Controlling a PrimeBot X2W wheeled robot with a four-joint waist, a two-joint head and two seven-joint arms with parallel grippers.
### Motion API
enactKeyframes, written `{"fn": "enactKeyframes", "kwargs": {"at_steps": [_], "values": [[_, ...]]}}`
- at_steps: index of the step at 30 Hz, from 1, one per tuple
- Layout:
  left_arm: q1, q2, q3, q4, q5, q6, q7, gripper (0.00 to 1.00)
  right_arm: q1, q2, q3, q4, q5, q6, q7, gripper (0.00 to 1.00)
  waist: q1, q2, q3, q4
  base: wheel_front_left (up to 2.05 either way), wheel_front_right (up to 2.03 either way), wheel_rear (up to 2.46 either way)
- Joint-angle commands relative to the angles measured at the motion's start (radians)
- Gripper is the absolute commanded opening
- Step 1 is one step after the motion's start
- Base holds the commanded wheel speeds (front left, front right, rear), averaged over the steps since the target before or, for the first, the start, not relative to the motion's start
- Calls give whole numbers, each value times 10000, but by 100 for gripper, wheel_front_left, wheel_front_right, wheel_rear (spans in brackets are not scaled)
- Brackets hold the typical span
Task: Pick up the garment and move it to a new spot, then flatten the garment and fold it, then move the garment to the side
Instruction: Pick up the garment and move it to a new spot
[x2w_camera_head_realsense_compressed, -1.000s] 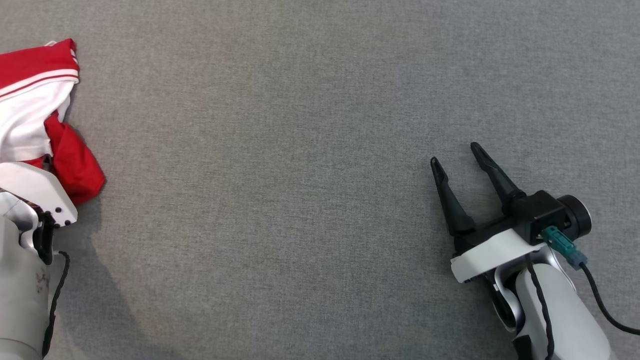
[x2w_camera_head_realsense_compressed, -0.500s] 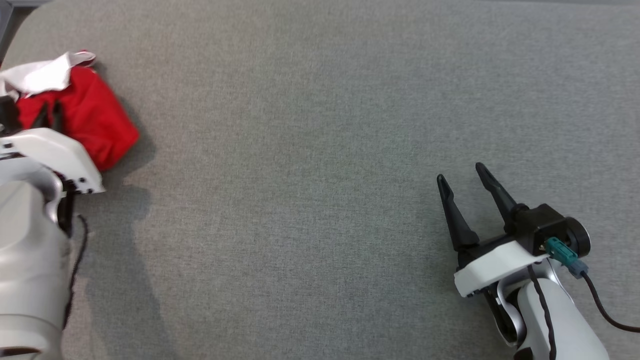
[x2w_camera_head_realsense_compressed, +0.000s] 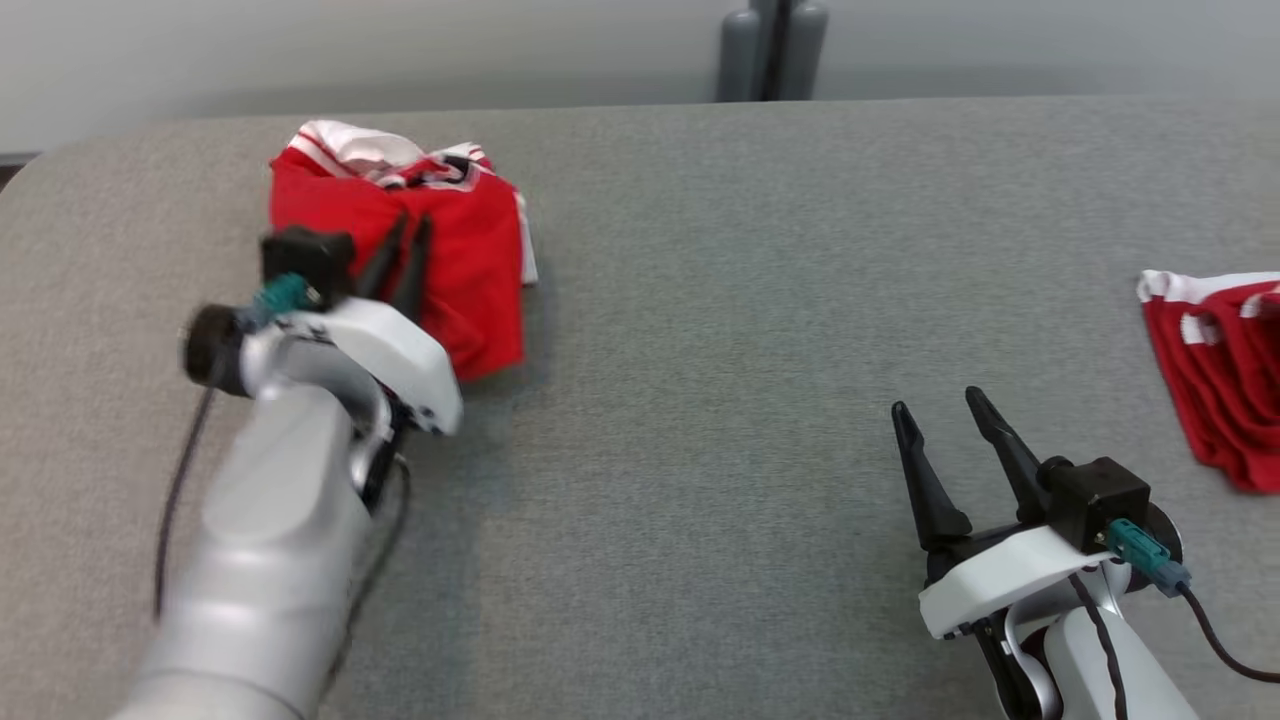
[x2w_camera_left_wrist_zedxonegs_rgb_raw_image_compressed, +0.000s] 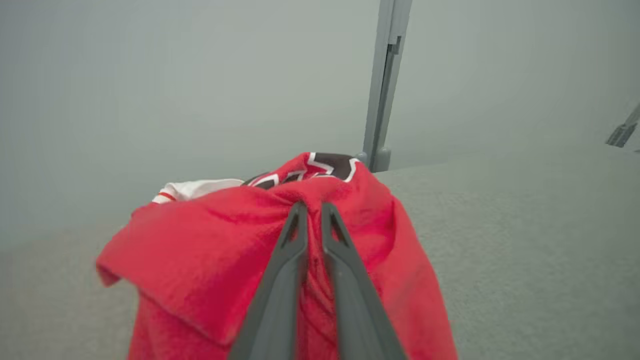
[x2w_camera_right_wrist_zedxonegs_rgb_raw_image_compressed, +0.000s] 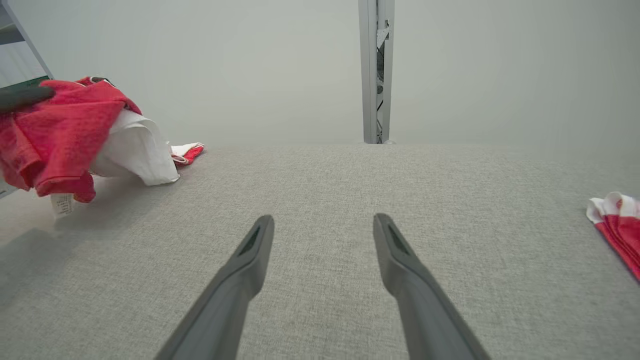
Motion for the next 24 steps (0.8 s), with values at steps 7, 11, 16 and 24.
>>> {"fn": "enactKeyframes", "kwargs": {"at_steps": [7,11,16,24], "values": [[1883,14,-3628,-2334,-2657,189,-48,0,385,-40,14,126,265,-3,-2,100,0,0,-660,-577,0,0,0],[2594,-26,-5110,-3157,-3424,914,-52,0,605,-44,10,179,290,-1,-2,100,0,0,-901,-628,0,0,0],[3072,-12,-5710,-3002,-3633,1734,-64,49,709,-42,51,208,381,-1,-2,100,0,0,-1112,-651,0,0,0],[4316,486,-4108,-3706,-2690,2724,-56,100,859,-45,75,267,452,-1,-2,100,0,0,-1523,-629,0,0,0]]}}
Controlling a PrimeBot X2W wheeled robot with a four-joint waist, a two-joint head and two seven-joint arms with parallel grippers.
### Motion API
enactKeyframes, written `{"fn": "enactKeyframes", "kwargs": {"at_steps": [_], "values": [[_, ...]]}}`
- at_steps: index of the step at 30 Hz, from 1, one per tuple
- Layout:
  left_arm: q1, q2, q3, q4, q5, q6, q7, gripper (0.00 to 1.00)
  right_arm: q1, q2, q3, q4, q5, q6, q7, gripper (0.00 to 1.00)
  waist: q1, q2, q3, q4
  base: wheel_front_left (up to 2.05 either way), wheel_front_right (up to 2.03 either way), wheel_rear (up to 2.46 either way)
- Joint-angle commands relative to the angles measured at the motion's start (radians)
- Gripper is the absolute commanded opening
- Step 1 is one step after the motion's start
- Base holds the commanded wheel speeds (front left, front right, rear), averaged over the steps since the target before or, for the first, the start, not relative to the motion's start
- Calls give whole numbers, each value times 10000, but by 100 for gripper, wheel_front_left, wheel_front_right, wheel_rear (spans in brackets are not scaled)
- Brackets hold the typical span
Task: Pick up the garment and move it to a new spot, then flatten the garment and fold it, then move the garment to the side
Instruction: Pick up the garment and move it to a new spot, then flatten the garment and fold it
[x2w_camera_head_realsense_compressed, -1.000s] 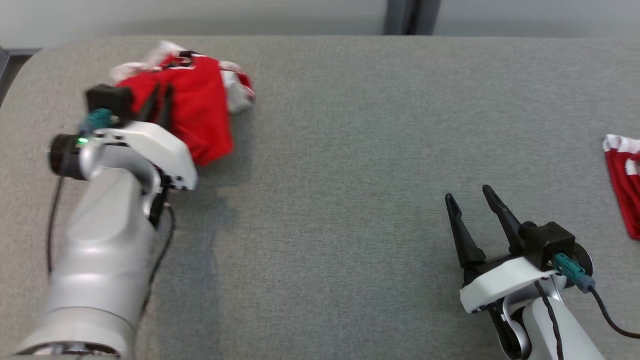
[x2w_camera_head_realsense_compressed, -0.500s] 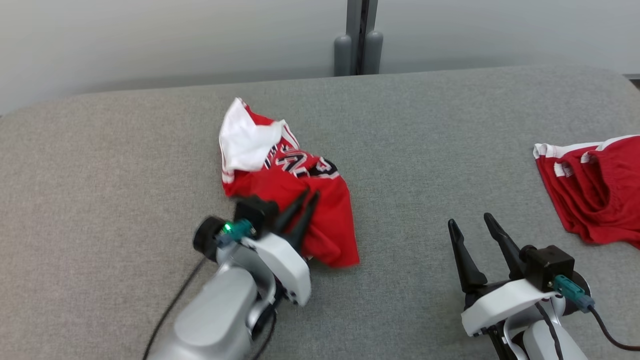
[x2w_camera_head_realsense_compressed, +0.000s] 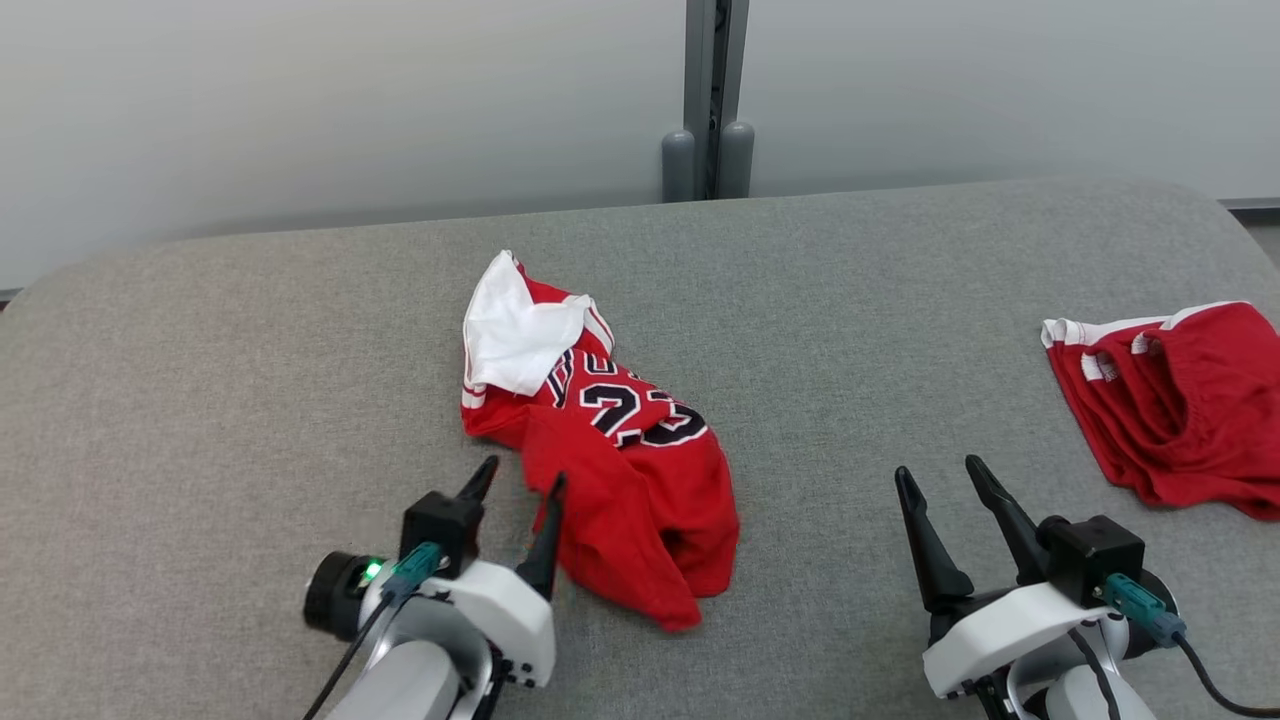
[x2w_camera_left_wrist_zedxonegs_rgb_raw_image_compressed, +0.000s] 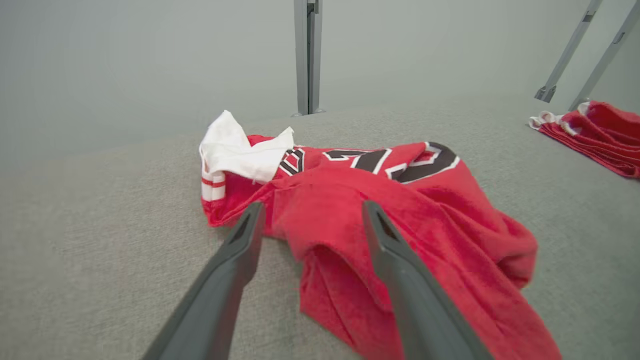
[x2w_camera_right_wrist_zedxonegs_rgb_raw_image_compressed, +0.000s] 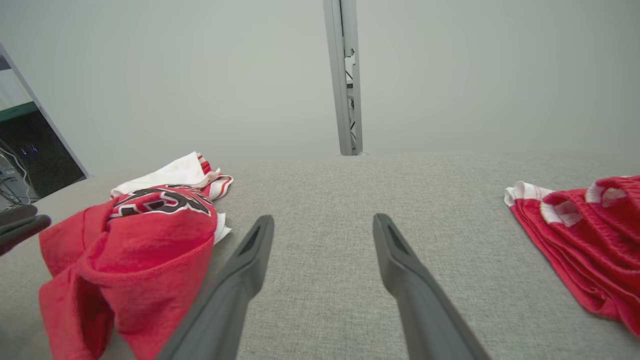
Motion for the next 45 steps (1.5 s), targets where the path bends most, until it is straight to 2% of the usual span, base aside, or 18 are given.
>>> {"fn": "enactKeyframes", "kwargs": {"at_steps": [1,6,10,14,23,31,34,45], "values": [[406,196,410,-267,222,151,-28,100,121,-48,-15,25,57,1,-2,100,0,0,-126,17,0,0,0],[1639,597,1854,-1151,868,411,-27,100,317,-47,-82,62,31,-1,-2,100,0,0,-413,105,0,0,0],[2539,711,2977,-1837,1405,502,-28,100,433,-48,-19,78,57,1,-2,100,0,0,-556,146,0,0,0],[3430,595,4023,-2385,1861,441,-28,100,581,-48,70,80,75,1,-2,100,0,0,-688,176,0,0,0],[4732,102,5488,-2839,2849,91,-27,100,844,-45,195,368,84,1,-2,100,0,0,-989,302,0,0,0],[5086,-238,6072,-2869,3251,-261,-27,100,895,-45,413,412,109,-1,-2,100,0,0,-936,410,0,0,0],[4907,-306,6249,-2826,3434,-447,-27,100,853,-43,833,318,247,-1,-2,100,0,0,-802,552,0,0,0],[4580,-393,6093,-2665,3478,-713,-27,100,267,-59,3304,749,1126,-1,-2,100,0,0,-203,1431,0,0,0]]}}
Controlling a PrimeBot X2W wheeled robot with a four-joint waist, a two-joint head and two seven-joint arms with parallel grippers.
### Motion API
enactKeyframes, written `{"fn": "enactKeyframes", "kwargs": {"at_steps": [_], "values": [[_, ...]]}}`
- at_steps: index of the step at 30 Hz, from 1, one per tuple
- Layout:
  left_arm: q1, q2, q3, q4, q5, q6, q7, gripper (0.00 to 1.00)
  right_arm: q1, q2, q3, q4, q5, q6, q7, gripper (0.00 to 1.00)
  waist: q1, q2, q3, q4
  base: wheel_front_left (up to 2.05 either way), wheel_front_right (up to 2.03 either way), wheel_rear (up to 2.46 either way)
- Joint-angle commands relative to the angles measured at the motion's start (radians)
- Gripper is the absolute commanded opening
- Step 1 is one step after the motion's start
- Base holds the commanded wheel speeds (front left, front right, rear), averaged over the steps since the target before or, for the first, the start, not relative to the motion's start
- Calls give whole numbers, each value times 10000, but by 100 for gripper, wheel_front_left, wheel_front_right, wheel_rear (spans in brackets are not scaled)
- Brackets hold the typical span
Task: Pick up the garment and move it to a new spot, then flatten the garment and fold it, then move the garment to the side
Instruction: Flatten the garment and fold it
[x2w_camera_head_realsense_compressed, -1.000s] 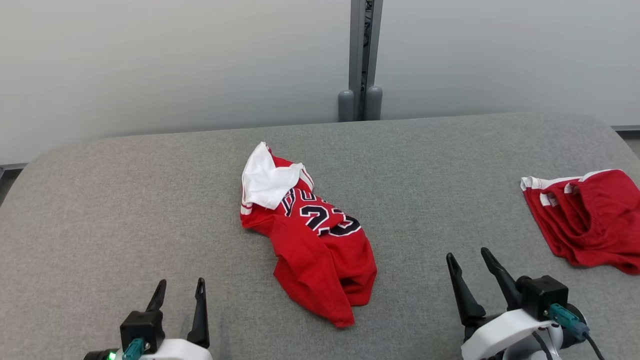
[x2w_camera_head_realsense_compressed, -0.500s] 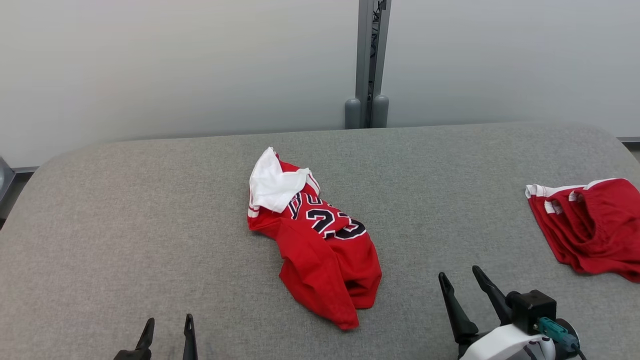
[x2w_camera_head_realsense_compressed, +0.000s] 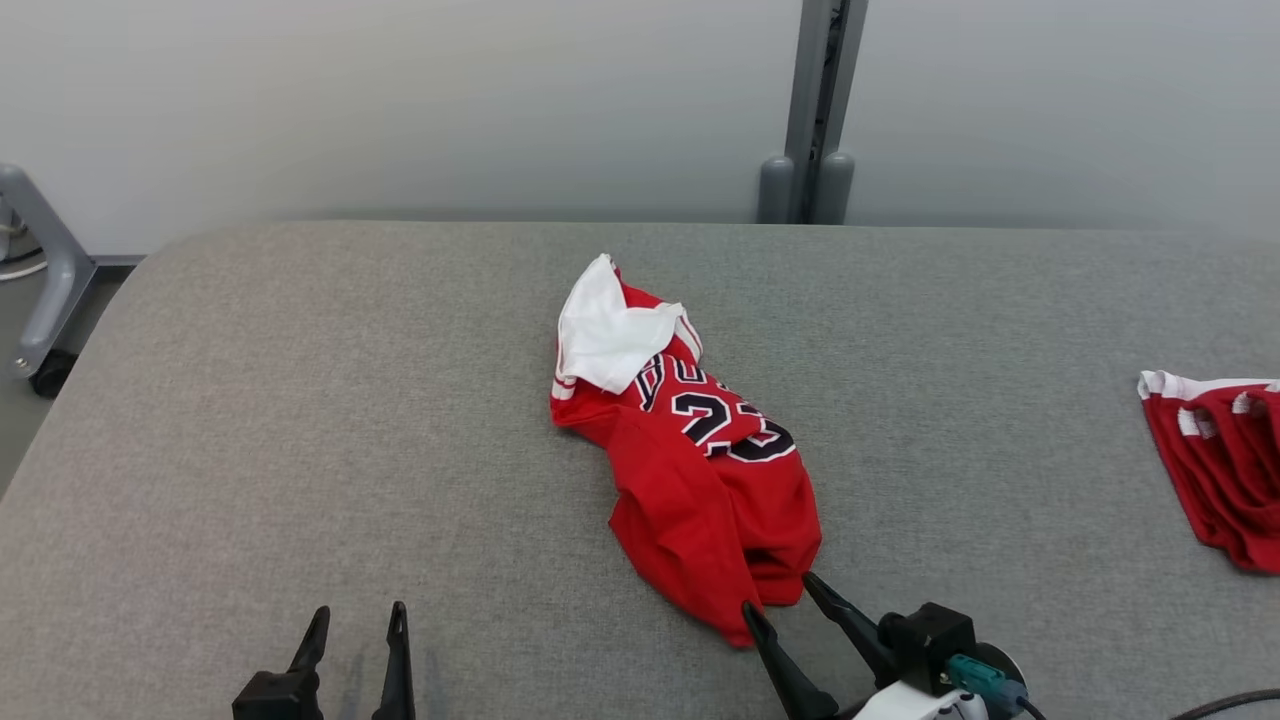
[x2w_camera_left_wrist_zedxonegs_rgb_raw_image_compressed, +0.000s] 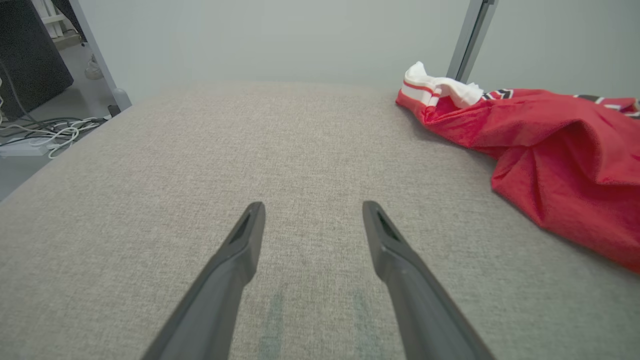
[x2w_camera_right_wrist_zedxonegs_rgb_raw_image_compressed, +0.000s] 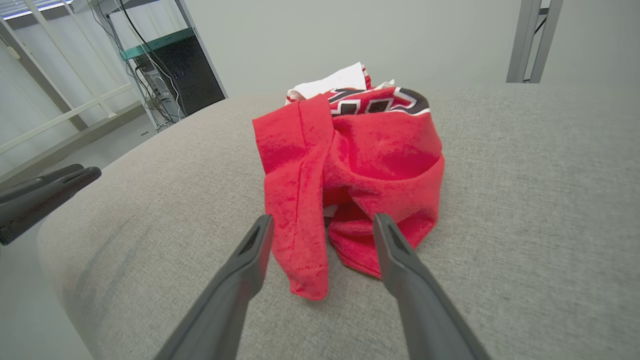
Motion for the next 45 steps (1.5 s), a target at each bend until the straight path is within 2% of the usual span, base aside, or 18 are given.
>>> {"fn": "enactKeyframes", "kwargs": {"at_steps": [1,7,9,10,12,17,22,28,32,39,45], "values": [[-173,25,-36,13,-60,8,-12,100,-176,-77,115,173,86,-3,-2,100,0,-1,222,268,0,0,0],[-260,29,-62,50,-258,115,-12,100,-557,-70,477,900,381,-1,-2,99,0,-1,412,885,0,0,0],[-196,25,17,66,-249,139,-12,100,-690,-70,549,1080,392,-1,-1,46,0,-1,435,1006,0,0,0],[-169,25,43,77,-234,127,-12,100,-736,-71,579,1178,384,-3,-1,39,0,-1,452,1054,0,0,0],[-190,25,86,68,-251,110,-12,100,-849,-74,584,1343,415,-3,-1,0,0,-1,462,1141,0,0,0],[-224,27,165,-74,-347,141,-12,100,-1258,-68,163,378,593,-1,-11,0,0,-1,383,1222,0,0,0],[-119,25,116,-69,-365,70,-12,100,-1869,-71,-316,-675,239,-1,-9,0,0,-1,209,1142,0,0,0],[-117,26,-188,78,-518,-34,-12,100,-3371,-369,-1434,-2001,-37,-1,-11,0,0,-1,33,1090,0,0,0],[-64,26,-454,163,-650,24,-12,100,-4464,-667,-1960,-2410,-199,-1,-9,0,0,-1,-24,1153,0,0,0],[-164,25,-1054,309,-938,-5,-12,100,-5738,-717,-1363,-2092,-223,-1,-9,0,0,-1,122,1699,0,0,0],[-526,26,-1944,350,-1296,60,-12,100,-6752,-576,-635,-828,-338,-1,-11,0,0,-1,515,2888,0,0,0]]}}
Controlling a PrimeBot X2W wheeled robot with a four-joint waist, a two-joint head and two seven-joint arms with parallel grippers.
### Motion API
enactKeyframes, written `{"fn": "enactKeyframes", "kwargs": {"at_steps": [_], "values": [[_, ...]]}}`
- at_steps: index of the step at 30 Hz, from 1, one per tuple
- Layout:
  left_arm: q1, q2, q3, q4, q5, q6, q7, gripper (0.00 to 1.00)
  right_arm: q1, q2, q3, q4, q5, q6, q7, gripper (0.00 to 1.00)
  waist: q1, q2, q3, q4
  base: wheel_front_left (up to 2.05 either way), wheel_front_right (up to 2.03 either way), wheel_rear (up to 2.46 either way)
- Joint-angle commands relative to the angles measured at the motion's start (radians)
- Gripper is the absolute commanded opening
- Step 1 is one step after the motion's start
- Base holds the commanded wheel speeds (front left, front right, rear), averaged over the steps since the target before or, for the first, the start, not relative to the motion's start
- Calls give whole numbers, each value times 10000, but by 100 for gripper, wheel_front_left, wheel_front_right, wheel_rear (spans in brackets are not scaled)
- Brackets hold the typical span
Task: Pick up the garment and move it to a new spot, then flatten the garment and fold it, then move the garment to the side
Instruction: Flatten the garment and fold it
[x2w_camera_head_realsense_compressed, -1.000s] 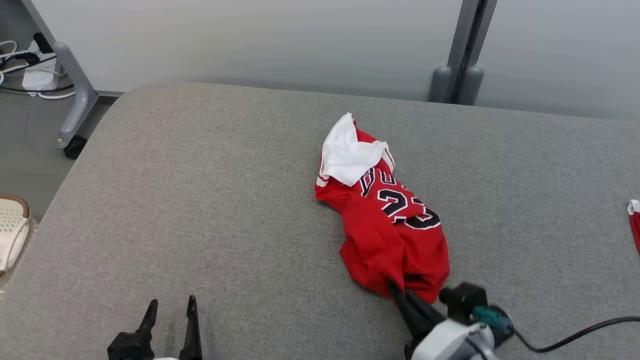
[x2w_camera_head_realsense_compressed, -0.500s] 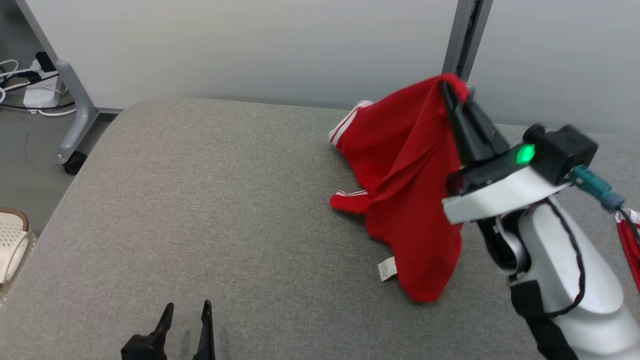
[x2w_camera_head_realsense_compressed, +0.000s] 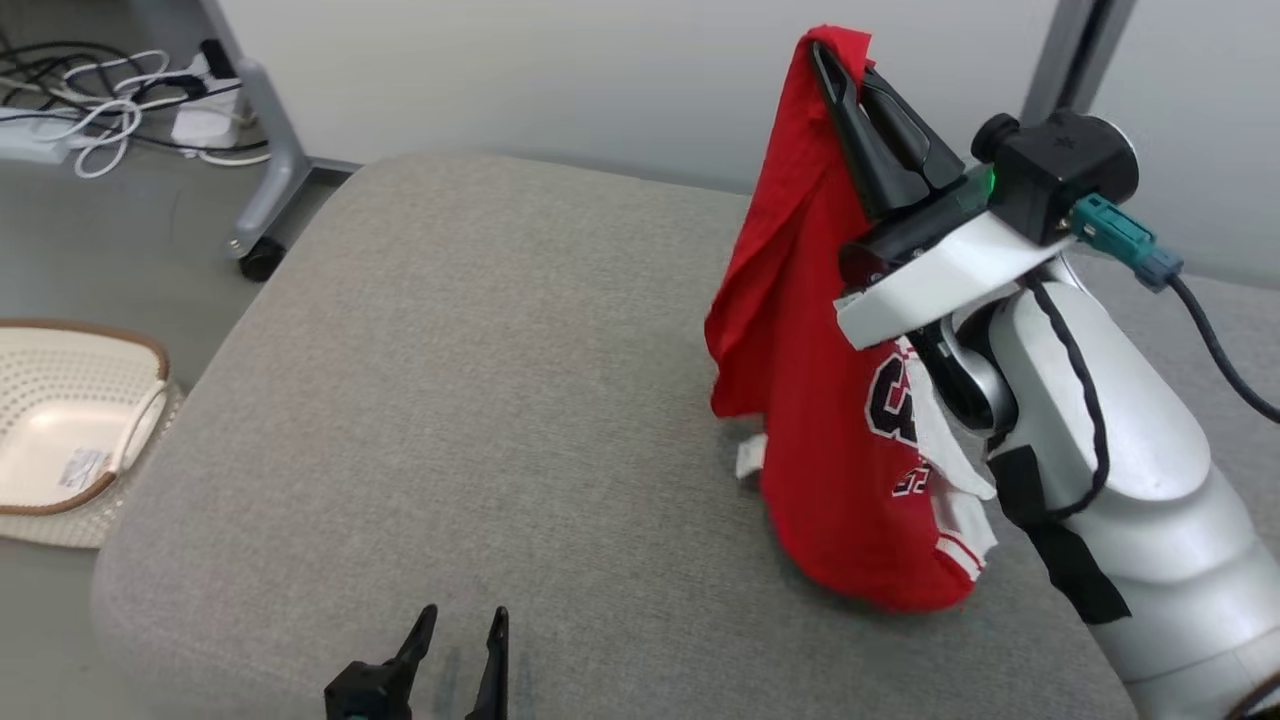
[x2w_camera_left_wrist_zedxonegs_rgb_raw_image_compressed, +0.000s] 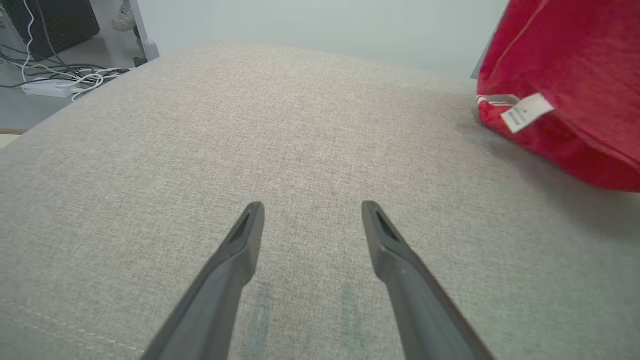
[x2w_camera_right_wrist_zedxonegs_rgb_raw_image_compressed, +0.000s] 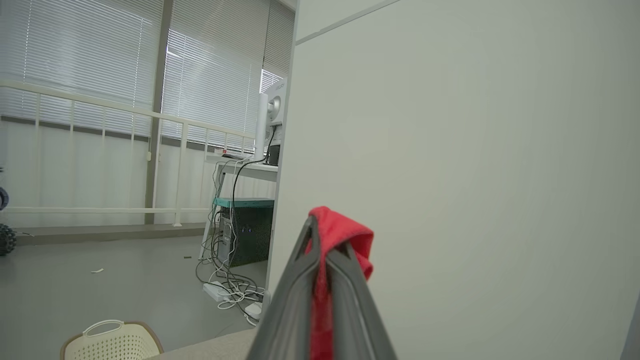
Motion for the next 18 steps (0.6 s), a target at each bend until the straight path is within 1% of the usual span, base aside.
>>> {"fn": "enactKeyframes", "kwargs": {"at_steps": [1,3,4,5,6,7,9,11,14,18], "values": [[-273,41,-186,13,-91,39,-14,100,-381,-39,102,426,-133,1,-19,0,0,0,352,847,0,0,0],[-307,49,-405,69,-210,95,-13,100,-728,-11,204,1242,-237,-1,-19,0,0,0,485,1297,0,0,0],[-314,44,-501,93,-251,123,-11,100,-895,-10,324,1870,-342,-1,-6,0,0,0,547,1497,0,0,0],[-303,41,-563,136,-292,163,-10,100,-1083,31,472,2428,-337,1,-6,42,0,0,582,1670,0,0,0],[-281,35,-618,171,-333,172,-10,100,-1276,98,540,2932,-192,-1,-11,95,0,0,626,1818,0,0,0],[-261,37,-649,189,-362,192,-10,100,-1445,132,661,3466,-152,-1,45,100,0,0,666,1929,0,0,0],[-178,41,-646,235,-400,257,-10,100,-1660,204,828,4212,90,-1,28,100,0,0,708,2042,0,0,0],[-151,33,-610,211,-423,275,-10,100,-1668,214,1046,4672,240,-1,-1,100,0,0,735,2021,0,0,0],[-149,33,-546,148,-467,333,-10,100,-1544,161,1287,4947,493,-1,-23,100,0,0,771,1761,0,0,0],[-382,38,-489,28,-396,336,-10,100,-1138,-69,1260,4528,695,-1,-24,100,0,0,842,1201,0,0,0]]}}
